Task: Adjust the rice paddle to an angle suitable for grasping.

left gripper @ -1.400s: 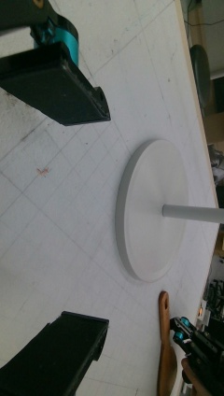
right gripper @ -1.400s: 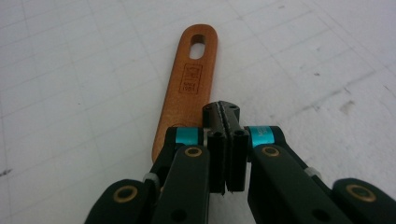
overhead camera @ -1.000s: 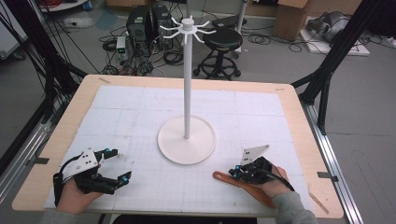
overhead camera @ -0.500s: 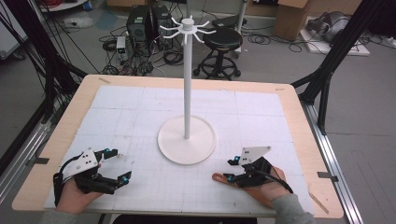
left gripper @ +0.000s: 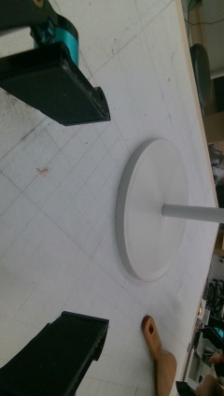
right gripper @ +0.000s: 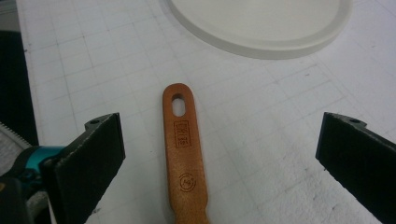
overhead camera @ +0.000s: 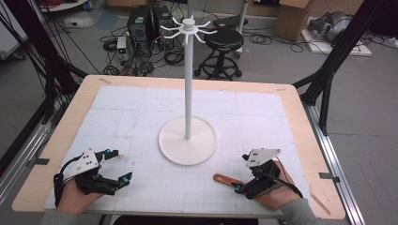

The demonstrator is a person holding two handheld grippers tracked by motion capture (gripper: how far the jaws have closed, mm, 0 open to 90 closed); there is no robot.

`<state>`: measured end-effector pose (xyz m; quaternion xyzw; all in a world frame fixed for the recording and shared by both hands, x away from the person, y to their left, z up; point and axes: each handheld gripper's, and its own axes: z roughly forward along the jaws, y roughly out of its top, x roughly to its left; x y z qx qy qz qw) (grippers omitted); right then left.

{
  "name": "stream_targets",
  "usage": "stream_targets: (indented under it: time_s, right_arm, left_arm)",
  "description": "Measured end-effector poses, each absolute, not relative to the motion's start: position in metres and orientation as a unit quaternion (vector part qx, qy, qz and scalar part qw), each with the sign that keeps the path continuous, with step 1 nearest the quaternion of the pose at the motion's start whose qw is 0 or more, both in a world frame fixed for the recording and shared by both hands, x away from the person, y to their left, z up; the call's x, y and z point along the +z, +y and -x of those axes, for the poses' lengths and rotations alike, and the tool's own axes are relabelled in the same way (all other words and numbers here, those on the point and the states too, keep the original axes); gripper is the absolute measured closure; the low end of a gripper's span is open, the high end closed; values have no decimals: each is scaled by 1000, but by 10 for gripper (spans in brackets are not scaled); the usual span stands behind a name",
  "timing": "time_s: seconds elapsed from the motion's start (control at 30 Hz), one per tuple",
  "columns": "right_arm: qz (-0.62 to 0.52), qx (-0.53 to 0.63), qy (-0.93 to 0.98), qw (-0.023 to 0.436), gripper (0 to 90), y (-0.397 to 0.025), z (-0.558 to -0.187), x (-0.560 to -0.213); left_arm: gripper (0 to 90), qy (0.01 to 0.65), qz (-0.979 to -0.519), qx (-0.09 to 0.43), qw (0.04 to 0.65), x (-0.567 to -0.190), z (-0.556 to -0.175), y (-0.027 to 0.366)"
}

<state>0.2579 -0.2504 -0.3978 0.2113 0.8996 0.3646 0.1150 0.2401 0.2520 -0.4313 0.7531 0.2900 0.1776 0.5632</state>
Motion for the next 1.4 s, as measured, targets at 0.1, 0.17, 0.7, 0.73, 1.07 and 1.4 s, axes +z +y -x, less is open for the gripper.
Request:
stream_targets:
  time_s: [0.1,0.17,0.7,0.73,1.07,1.4]
  right_arm:
    - [-209,349,908,102,0,-250,-258,-398]
    - [-206,330,917,89,0,-248,-258,-401]
    - [-187,257,945,81,129,-236,-257,-410]
    - [-186,253,946,80,157,-236,-257,-410]
    - [-189,233,952,64,330,-232,-261,-412]
    - [-186,206,959,52,423,-229,-262,-416]
  left_arm:
    - [34,290,-754,176,563,-432,-240,252]
    - [34,290,-754,176,563,-432,-240,251]
    - [34,289,-755,177,561,-432,-239,252]
    - [34,289,-755,177,561,-432,-239,252]
    - [34,295,-753,179,561,-432,-236,256]
    - [34,295,-754,178,559,-432,-236,256]
